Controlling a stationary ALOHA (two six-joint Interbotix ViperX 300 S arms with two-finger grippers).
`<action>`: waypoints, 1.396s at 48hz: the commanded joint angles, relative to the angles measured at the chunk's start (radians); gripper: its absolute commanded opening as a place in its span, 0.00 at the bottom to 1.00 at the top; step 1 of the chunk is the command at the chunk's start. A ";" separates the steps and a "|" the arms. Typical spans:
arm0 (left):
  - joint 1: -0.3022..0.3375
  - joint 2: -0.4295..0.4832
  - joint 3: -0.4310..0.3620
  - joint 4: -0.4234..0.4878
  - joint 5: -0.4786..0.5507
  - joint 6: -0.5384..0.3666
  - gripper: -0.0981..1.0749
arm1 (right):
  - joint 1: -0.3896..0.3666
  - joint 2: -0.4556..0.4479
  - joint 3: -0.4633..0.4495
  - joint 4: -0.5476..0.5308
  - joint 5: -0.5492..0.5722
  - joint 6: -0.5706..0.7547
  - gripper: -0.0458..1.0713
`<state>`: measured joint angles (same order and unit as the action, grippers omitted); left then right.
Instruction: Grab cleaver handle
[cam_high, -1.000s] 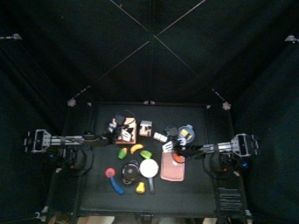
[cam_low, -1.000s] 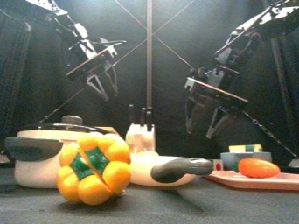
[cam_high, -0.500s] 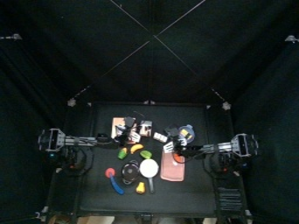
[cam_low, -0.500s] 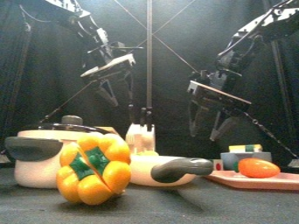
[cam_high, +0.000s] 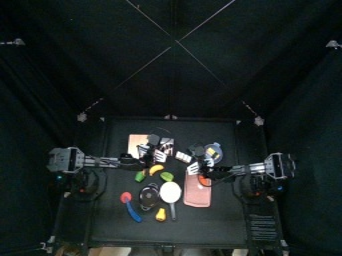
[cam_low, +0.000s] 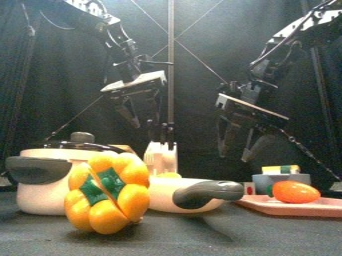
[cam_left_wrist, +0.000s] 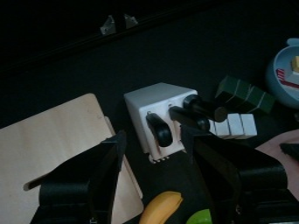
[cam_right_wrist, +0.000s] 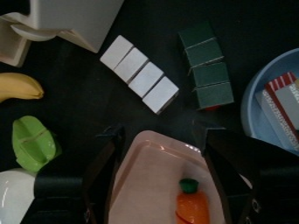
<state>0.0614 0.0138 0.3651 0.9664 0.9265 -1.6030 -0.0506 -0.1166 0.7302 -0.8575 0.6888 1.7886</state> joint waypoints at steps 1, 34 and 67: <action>0.000 0.009 -0.048 0.003 0.017 -0.002 0.84 | 0.000 -0.032 -0.009 -0.002 0.002 0.002 0.88; -0.002 0.097 -0.152 -0.054 0.138 -0.002 0.82 | 0.005 -0.029 -0.003 -0.002 0.000 0.002 0.88; 0.002 0.127 -0.192 -0.066 0.181 0.002 0.70 | 0.006 -0.028 0.003 -0.002 0.002 0.003 0.88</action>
<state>0.0614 0.1503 0.1994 0.8974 1.0999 -1.6030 -0.0460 -0.1166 0.7424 -0.8560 0.6888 1.7902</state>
